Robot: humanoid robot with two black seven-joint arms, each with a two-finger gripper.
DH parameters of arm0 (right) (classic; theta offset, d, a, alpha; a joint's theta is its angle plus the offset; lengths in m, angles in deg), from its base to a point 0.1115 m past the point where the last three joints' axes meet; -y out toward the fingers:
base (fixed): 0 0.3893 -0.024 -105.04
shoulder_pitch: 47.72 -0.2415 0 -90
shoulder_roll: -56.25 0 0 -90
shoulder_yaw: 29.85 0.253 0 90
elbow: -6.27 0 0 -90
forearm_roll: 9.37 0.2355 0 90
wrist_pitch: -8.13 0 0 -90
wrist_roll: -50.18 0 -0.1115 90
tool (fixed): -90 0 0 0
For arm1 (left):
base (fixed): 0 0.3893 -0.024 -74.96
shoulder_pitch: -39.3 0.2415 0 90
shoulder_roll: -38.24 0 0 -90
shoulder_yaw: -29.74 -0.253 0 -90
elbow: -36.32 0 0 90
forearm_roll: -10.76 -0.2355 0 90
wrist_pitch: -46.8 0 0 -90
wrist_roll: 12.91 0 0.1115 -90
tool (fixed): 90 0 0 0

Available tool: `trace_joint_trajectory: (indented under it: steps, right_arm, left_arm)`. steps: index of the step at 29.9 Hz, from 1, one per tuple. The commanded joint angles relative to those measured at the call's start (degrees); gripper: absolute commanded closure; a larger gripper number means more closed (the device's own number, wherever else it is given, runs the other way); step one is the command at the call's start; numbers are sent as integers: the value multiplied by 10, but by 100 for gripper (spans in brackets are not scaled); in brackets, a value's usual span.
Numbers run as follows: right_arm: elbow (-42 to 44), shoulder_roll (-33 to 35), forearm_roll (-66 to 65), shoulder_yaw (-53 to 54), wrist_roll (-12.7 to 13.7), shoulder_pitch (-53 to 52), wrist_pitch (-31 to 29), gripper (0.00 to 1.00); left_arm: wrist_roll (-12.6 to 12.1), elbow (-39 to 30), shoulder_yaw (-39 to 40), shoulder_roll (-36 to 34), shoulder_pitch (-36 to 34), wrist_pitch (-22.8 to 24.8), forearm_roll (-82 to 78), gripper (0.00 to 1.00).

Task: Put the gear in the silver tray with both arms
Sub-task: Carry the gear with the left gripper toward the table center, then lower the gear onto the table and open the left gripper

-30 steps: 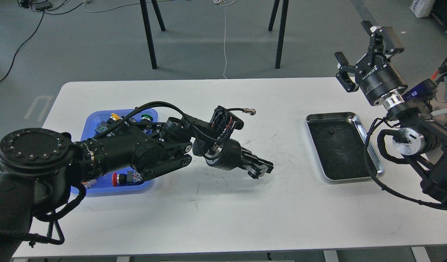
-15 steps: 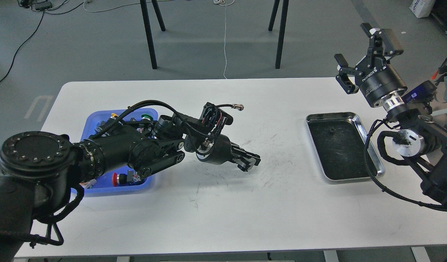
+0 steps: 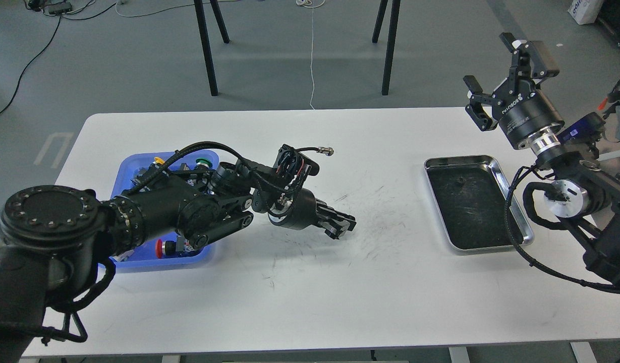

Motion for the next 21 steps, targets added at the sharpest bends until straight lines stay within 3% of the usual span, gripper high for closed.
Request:
trace_joint_trajectory:
  steps: [1,21]
  right_arm:
    - [0,0,-1,0,0,1,0,1]
    - [9,-4,-2,0,0,4,0,2]
  left_arm:
    - [0,-4,0,0,5,1,-2,72]
    - [0,-39,0,0,25,1,-2,70]
